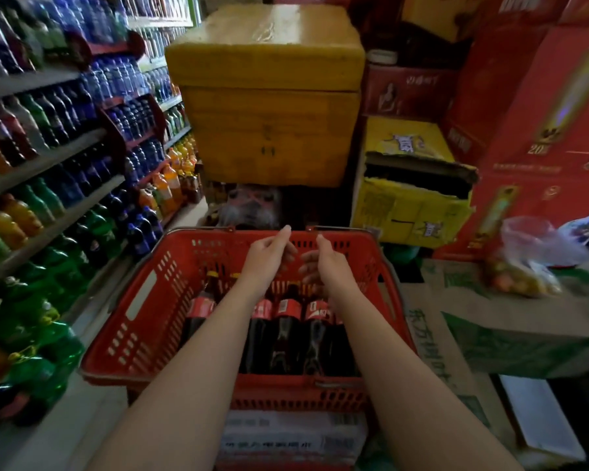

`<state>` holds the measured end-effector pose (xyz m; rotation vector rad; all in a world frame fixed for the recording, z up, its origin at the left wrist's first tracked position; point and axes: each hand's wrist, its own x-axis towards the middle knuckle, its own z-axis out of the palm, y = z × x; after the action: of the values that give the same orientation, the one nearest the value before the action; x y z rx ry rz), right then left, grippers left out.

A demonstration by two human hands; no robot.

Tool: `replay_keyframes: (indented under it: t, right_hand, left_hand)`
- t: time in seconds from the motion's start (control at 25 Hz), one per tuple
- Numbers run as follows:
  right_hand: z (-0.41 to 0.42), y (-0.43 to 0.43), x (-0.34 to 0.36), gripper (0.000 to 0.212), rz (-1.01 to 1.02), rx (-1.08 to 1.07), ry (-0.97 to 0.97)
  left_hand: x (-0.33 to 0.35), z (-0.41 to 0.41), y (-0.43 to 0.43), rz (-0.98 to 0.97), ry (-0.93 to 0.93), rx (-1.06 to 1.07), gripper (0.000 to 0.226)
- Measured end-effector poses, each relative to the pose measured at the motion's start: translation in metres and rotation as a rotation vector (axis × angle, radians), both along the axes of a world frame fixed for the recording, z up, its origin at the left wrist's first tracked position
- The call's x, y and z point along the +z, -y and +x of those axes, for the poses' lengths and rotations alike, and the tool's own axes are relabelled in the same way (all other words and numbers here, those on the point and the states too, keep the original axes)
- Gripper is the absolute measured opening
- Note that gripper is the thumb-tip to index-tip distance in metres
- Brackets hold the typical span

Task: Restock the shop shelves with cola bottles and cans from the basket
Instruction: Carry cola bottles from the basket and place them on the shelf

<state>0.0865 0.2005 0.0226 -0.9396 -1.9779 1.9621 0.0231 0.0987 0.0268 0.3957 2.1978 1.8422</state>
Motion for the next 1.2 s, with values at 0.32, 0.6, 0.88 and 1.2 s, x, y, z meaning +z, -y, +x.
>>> replay_keyframes:
  t: [0.32, 0.6, 0.88, 1.2]
  right_hand:
    - [-0.061, 0.022, -0.035, 0.061, -0.020, 0.206, 0.229]
    - [-0.101, 0.090, -0.061, 0.082, 0.062, 0.571, 0.611]
    - [-0.116, 0.117, -0.074, 0.057, 0.263, 0.740, 0.745]
    - [-0.100, 0.144, -0.116, 0.073, 0.064, 0.445, 0.654]
  left_hand:
    - [-0.039, -0.068, 0.054, -0.274, 0.143, 0.225, 0.053]
    - [-0.097, -0.116, 0.116, -0.608, 0.314, 0.168, 0.073]
    - [-0.109, -0.104, 0.126, -0.677, 0.546, -0.154, 0.019]
    - [-0.101, -0.118, 0.151, -0.533, 0.614, -0.078, 0.061]
